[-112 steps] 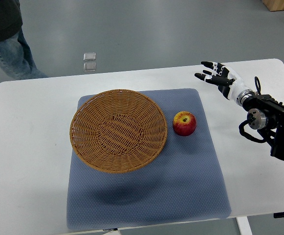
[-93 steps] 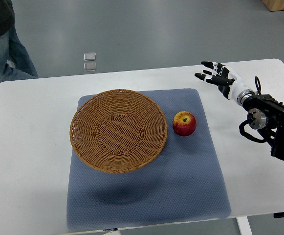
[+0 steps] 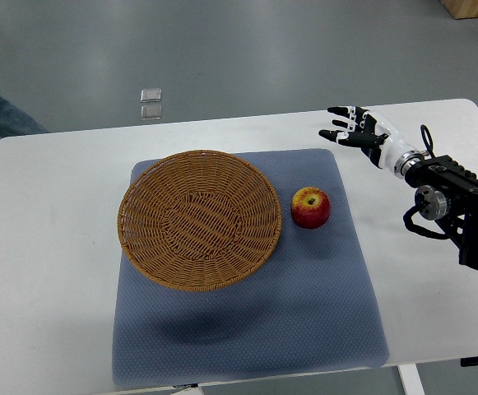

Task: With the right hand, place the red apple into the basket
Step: 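Reach the right hand down over the red apple with fingers open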

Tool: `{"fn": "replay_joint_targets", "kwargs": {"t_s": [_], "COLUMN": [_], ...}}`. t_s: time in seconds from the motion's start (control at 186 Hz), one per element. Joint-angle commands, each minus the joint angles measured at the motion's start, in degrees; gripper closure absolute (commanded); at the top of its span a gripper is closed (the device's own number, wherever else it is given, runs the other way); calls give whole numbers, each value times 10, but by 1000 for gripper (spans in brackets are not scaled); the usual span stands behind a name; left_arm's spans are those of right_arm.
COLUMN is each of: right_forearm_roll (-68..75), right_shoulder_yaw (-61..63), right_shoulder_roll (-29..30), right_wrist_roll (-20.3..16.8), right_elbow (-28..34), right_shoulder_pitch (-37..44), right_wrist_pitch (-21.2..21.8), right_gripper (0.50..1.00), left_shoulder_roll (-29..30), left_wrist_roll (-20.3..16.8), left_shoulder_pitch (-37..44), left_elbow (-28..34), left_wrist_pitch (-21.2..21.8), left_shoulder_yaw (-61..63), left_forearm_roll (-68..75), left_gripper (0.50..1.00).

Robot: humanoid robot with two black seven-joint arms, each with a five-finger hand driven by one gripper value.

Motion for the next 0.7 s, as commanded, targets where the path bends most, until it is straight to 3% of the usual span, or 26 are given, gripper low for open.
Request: {"fn": "replay_joint_targets", "kwargs": {"t_s": [0.0, 0.317, 0.692], "right_forearm_roll": [-45, -169, -312], "right_shoulder_yaw": [0, -1, -10], "right_shoulder_roll": [-10, -97, -129], "right_wrist_roll": [13, 43, 59], "right_elbow": [11, 108, 165], "right_shoulder_pitch": [-2, -10, -36], "right_wrist_pitch": [34, 129, 147], "right_gripper": [593, 593, 591], "left_shoulder_roll": [0, 0, 0], "left_wrist_roll": [0, 0, 0], "left_shoulder_pitch": [0, 0, 0], "left_elbow": [1, 2, 3], "left_wrist_pitch": [0, -1, 0], "left_shoulder_yaw": [0, 0, 0], "left_forearm_roll": [0, 0, 0], "left_gripper": [500, 500, 500]}}
